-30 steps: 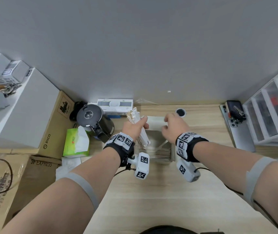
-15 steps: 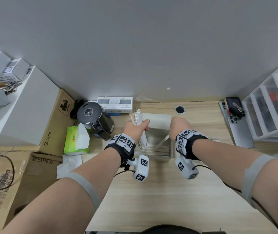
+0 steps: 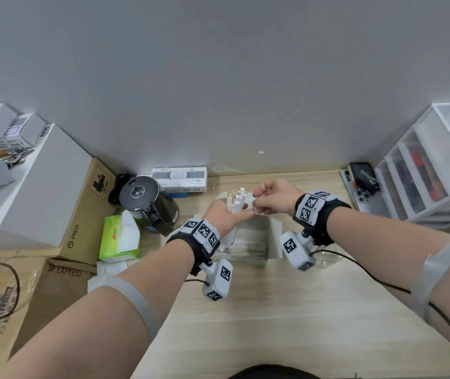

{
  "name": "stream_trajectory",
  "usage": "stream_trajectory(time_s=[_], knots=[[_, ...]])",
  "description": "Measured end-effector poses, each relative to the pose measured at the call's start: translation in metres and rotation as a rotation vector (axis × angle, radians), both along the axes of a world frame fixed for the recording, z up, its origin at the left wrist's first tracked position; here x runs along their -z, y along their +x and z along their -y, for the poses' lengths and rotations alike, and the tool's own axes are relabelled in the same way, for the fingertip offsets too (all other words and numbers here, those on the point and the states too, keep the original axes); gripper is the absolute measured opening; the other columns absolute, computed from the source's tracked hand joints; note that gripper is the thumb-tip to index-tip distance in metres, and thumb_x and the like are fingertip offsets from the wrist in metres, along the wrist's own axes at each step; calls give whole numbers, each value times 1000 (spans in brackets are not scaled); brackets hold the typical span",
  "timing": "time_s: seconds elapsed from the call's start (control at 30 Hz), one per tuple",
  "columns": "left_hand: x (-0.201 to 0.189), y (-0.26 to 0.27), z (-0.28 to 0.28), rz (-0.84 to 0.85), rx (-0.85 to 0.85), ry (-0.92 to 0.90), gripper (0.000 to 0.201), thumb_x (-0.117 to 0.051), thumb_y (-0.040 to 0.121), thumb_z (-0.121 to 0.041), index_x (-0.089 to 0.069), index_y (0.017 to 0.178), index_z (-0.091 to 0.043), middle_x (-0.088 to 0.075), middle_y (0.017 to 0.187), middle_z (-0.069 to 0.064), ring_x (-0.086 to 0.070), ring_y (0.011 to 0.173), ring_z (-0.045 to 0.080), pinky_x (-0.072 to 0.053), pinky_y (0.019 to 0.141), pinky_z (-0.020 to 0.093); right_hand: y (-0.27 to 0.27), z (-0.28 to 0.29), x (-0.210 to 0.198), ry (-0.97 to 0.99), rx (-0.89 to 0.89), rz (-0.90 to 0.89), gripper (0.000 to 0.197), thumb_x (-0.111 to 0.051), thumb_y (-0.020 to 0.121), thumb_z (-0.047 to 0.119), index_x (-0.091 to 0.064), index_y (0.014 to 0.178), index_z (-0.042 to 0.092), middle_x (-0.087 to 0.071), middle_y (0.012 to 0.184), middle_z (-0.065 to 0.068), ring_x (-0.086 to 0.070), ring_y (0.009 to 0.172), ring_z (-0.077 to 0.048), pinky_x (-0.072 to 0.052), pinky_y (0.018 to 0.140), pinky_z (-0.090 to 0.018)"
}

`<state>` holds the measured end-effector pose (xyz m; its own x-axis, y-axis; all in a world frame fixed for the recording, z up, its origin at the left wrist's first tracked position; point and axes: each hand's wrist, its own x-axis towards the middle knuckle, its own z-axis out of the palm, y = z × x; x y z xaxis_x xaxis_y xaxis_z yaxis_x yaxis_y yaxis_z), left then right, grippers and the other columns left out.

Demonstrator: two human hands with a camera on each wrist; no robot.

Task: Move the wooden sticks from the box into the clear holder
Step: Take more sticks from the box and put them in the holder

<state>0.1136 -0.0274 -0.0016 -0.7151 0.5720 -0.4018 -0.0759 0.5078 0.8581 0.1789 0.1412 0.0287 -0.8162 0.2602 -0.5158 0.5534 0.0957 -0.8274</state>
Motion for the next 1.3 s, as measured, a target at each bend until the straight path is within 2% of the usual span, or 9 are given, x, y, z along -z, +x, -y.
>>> stream_trajectory(time_s=[0.1, 0.2, 0.37, 0.53, 0.67, 0.83, 1.0, 1.17, 1.3], knots=[[-6, 5, -6, -61, 65, -51, 22, -84, 77, -36, -74, 88, -20, -74, 81, 0, -65, 72, 10, -56, 78, 29, 4, -6, -4, -214, 129, -42, 17, -66, 84, -8, -61, 93, 6, -64, 69, -11, -62, 57, -17, -53, 56, -25], [-14, 15, -17, -95, 110, -7, 12, -80, 85, -19, -69, 86, -13, -69, 74, 1, -63, 65, 13, -55, 72, 30, 9, -10, -5, -339, 185, -99, 15, -63, 87, -8, -61, 87, 7, -61, 69, -11, -60, 55, -15, -51, 55, -25], [-34, 27, -45, -212, 163, 45, 9, -74, 89, -11, -68, 83, -9, -64, 62, -1, -57, 50, 5, -47, 53, 14, 25, -30, -8, -387, 206, -112, 36, -75, 80, 10, -64, 115, 8, -66, 86, -6, -61, 66, -12, -48, 63, -25], [-48, 42, -83, -225, 252, 59, 10, -73, 88, -13, -68, 83, -6, -65, 63, 5, -58, 51, 8, -47, 53, 12, 54, -58, -28, -408, 177, -153, 40, -73, 69, 12, -67, 109, 15, -54, 92, -10, -53, 67, -11, -41, 58, -22], [-64, 66, -115, -204, 342, 107, 8, -71, 89, -8, -63, 87, -10, -63, 66, 0, -57, 51, 9, -50, 53, 18, 81, -80, -45, -272, 155, -208, 32, -75, 71, 12, -68, 102, 13, -57, 90, -12, -52, 68, -14, -46, 55, -24], [-74, 95, -160, -187, 337, 181, 22, -62, 88, 3, -59, 108, -4, -59, 76, 2, -52, 55, 11, -47, 45, 22, 102, -87, -64, 135, 293, -313, 38, -88, 68, 19, -67, 94, 1, -67, 77, -2, -66, 73, -15, -59, 69, -39], [-65, 113, -173, -150, 358, 156, 21, -67, 86, 6, -62, 83, -14, -61, 66, 0, -55, 52, 9, -50, 48, 19, 120, -95, -56, 249, 350, -288, 33, -84, 68, 22, -63, 78, -1, -63, 63, -4, -64, 60, -20, -58, 57, -49], [-37, 118, -180, -201, 375, 93, 14, -68, 86, 0, -67, 94, -11, -68, 83, -3, -59, 71, -4, -49, 60, 11, 129, -97, -38, 427, 333, -256, 25, -80, 66, 27, -59, 63, 14, -61, 57, 3, -56, 53, -11, -50, 52, -29], [-17, 118, -179, -249, 400, -25, 11, -73, 81, -10, -65, 74, -11, -68, 69, 2, -64, 64, 13, -53, 60, 30, 131, -93, -24, 530, 290, -206, 28, -76, 65, 33, -64, 69, 7, -69, 67, -6, -65, 65, -22, -56, 62, -37]])
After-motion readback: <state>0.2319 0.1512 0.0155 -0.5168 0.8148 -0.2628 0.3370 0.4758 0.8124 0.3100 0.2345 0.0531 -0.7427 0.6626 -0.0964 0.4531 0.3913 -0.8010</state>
